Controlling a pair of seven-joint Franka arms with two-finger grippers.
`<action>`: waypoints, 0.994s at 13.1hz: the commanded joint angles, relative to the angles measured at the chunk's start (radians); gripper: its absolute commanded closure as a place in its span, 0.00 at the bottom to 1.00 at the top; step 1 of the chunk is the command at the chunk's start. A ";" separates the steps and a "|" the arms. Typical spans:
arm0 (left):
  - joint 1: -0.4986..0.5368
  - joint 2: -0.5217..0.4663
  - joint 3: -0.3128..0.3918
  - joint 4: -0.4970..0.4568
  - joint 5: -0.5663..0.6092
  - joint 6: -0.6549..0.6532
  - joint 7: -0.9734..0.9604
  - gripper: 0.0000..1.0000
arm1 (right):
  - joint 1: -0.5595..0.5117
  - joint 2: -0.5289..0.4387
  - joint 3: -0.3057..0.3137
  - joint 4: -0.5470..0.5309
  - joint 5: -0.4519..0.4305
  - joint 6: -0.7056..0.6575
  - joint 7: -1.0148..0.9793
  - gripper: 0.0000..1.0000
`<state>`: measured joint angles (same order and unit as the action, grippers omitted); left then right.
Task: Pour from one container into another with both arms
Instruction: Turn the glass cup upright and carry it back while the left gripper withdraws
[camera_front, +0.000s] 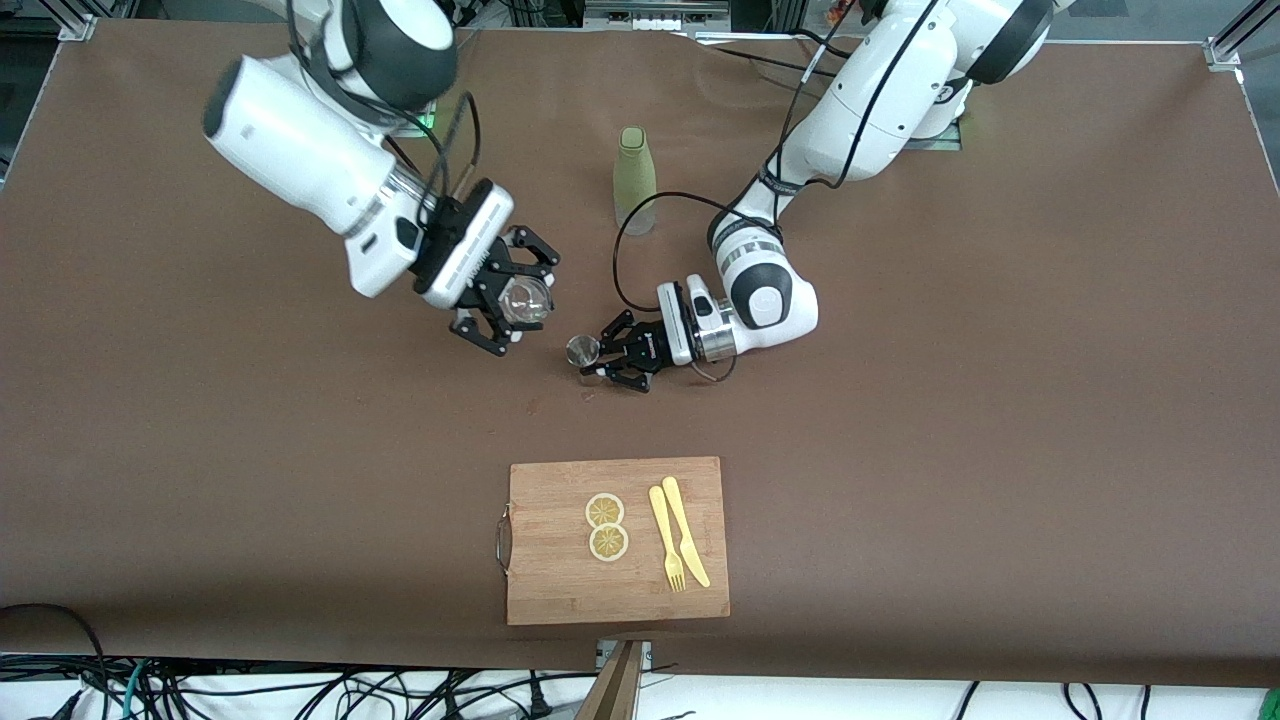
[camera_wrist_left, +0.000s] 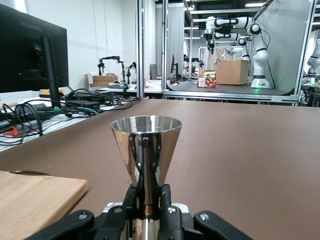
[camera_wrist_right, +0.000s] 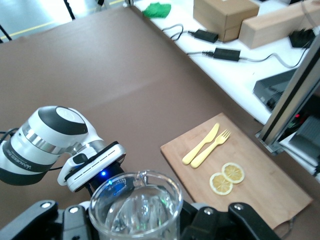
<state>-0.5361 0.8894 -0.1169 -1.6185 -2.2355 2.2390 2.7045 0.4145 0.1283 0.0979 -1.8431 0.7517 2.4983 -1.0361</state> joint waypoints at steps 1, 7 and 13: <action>0.033 -0.061 -0.006 -0.067 -0.027 0.001 0.044 1.00 | -0.142 -0.096 0.115 -0.044 -0.015 0.008 0.005 0.72; 0.180 -0.216 -0.009 -0.289 0.181 -0.070 0.043 1.00 | -0.340 -0.064 0.170 -0.012 0.018 -0.076 -0.088 0.72; 0.477 -0.273 0.025 -0.437 0.626 -0.370 0.038 1.00 | -0.499 0.049 0.171 0.024 0.155 -0.277 -0.388 0.72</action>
<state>-0.1549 0.6733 -0.1033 -1.9964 -1.7229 1.9464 2.7100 -0.0372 0.1304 0.2445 -1.8517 0.8595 2.2657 -1.3370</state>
